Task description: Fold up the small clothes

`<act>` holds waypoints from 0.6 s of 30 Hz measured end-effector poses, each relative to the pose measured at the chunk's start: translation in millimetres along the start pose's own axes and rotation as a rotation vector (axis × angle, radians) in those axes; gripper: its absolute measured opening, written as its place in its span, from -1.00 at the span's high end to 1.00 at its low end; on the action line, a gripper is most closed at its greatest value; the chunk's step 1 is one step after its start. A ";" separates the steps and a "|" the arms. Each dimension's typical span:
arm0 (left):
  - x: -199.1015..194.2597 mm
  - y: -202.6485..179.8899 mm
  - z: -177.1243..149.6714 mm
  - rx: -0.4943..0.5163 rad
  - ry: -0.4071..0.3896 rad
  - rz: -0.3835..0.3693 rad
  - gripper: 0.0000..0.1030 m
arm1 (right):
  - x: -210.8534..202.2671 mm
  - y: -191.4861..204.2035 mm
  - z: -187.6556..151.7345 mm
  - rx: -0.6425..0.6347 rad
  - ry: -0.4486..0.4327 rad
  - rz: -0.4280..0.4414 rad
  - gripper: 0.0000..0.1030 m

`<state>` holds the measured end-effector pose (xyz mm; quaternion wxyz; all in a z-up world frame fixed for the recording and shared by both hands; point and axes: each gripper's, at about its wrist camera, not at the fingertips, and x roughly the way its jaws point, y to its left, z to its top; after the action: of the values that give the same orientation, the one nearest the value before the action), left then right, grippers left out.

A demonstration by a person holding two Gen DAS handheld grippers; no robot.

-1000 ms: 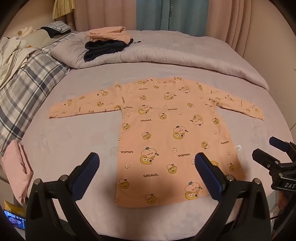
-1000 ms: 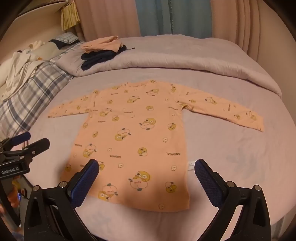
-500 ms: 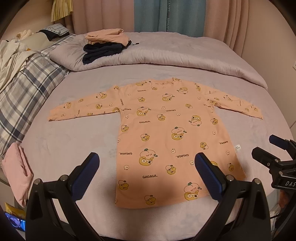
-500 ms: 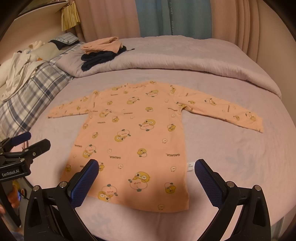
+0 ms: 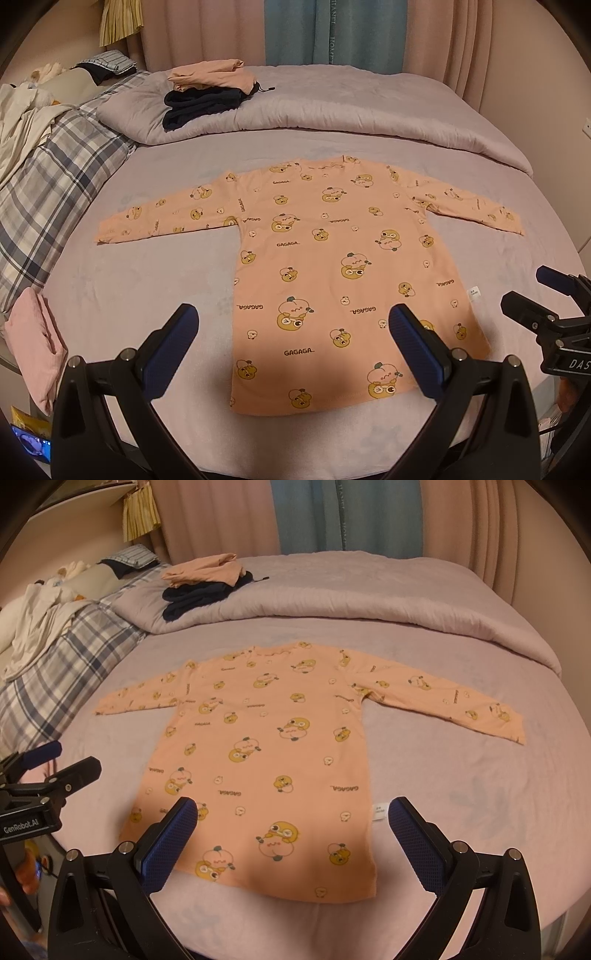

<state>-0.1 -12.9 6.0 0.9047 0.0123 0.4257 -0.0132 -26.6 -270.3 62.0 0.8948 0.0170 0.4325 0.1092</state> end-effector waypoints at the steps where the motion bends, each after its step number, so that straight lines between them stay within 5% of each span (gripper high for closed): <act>1: 0.1 -0.4 0.2 0.001 0.000 0.001 -1.00 | 0.1 0.1 0.0 0.000 0.000 0.000 -0.98; 18: -0.4 -0.4 0.0 0.003 -0.002 -0.001 -1.00 | -0.3 0.3 0.4 0.001 0.003 0.001 -0.98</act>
<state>-0.4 -13.3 6.3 0.9051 0.0137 0.4248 -0.0142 -26.5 -270.1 62.5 0.8941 0.0175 0.4339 0.1095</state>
